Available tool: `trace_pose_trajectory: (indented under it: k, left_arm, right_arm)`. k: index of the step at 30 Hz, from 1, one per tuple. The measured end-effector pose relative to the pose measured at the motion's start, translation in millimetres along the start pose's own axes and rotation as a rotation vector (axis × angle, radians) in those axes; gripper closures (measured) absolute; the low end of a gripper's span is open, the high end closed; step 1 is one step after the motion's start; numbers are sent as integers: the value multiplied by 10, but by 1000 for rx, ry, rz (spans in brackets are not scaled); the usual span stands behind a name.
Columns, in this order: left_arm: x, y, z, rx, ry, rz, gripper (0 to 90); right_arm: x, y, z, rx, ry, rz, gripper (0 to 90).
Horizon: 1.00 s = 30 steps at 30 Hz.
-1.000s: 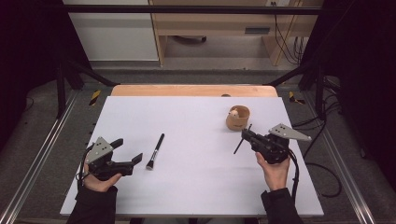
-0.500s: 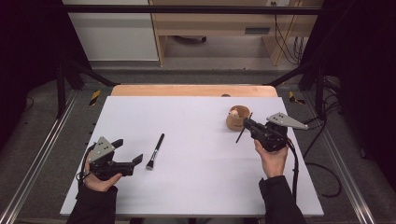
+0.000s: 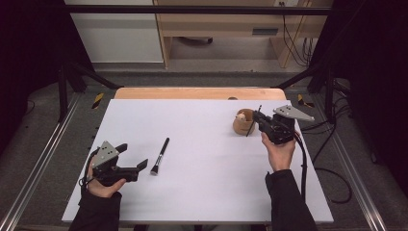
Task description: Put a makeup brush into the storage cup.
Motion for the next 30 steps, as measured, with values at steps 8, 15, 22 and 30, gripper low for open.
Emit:
trace_pose_trajectory:
  k: [8,15,22,30]
  left_arm:
    - [-2,3,2,1,1,-2,65]
    - [2,6,0,2,-1,-2,65]
    - [6,10,-1,4,-1,-1,66]
    - [9,1,-5,5,-3,0,66]
  right_arm:
    - [-75,-94,-55,-2,-2,36,852]
    - [-160,-164,-104,8,-7,68,853]
    - [-239,-198,-140,8,-11,93,853]
    - [-354,-231,-141,16,-3,120,852]
Point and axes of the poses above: each handheld gripper's, and its own axes: x roughly backward along the jaws, z roughly out of its underside, y roughly to its left, the point moved 2 cm from there along -x, roughly forward along the jaws, and after that the axes turned 6 degrees about -y, right-handed, at the moved point
